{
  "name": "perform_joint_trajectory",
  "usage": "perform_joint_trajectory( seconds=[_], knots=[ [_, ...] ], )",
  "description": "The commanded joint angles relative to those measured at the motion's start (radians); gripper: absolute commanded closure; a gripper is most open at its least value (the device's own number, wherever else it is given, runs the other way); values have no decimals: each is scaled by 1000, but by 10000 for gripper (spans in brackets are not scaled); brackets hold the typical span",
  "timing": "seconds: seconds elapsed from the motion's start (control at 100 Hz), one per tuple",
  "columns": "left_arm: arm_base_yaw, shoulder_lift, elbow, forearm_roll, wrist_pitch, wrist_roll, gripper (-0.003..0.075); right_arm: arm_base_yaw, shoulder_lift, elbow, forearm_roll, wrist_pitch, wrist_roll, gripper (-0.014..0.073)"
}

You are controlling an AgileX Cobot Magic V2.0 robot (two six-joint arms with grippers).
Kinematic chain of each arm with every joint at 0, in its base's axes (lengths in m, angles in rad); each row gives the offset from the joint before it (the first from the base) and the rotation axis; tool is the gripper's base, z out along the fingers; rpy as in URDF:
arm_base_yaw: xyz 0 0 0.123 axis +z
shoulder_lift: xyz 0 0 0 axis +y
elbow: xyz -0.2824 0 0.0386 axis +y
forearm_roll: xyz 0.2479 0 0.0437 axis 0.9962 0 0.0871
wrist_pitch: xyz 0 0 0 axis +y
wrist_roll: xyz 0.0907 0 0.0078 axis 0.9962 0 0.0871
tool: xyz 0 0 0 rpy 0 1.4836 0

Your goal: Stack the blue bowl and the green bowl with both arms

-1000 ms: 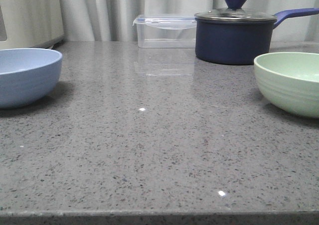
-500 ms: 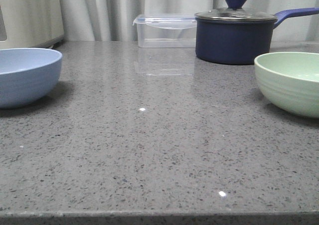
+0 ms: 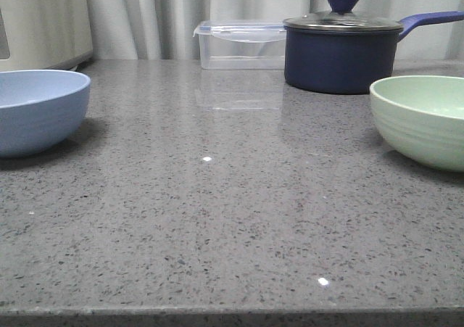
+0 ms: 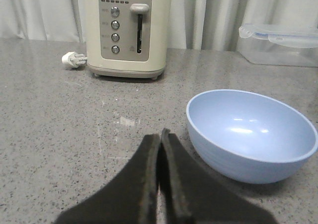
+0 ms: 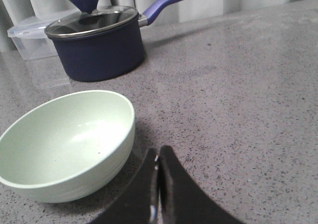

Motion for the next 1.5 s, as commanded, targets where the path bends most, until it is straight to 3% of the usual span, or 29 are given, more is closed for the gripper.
perform_joint_trajectory(
  seconds=[0.0,0.28,0.4,0.47,0.59,0.64,0.71,1.01,1.49],
  knots=[
    [0,89,-108,-11,-27,-4,741,-5,89,-108,-1,3,-1,664],
    [0,322,-320,21,124,22,740,-5,299,-301,-1,168,-85,655],
    [0,386,-372,26,145,37,717,-5,355,-351,-1,205,-121,560],
    [0,408,-387,30,142,37,634,-5,372,-365,-1,205,-121,446],
    [0,415,-389,30,130,37,400,-5,379,-370,-1,202,-121,244],
    [0,415,-389,30,130,37,323,-5,379,-370,-1,195,-121,200],
    [0,415,-389,30,126,37,274,-5,379,-370,-1,176,-121,185],
    [0,415,-389,31,133,37,283,-5,417,-386,11,185,-116,194],
    [0,415,-389,31,133,37,283,-4,813,-691,59,406,-118,194]
  ],
)
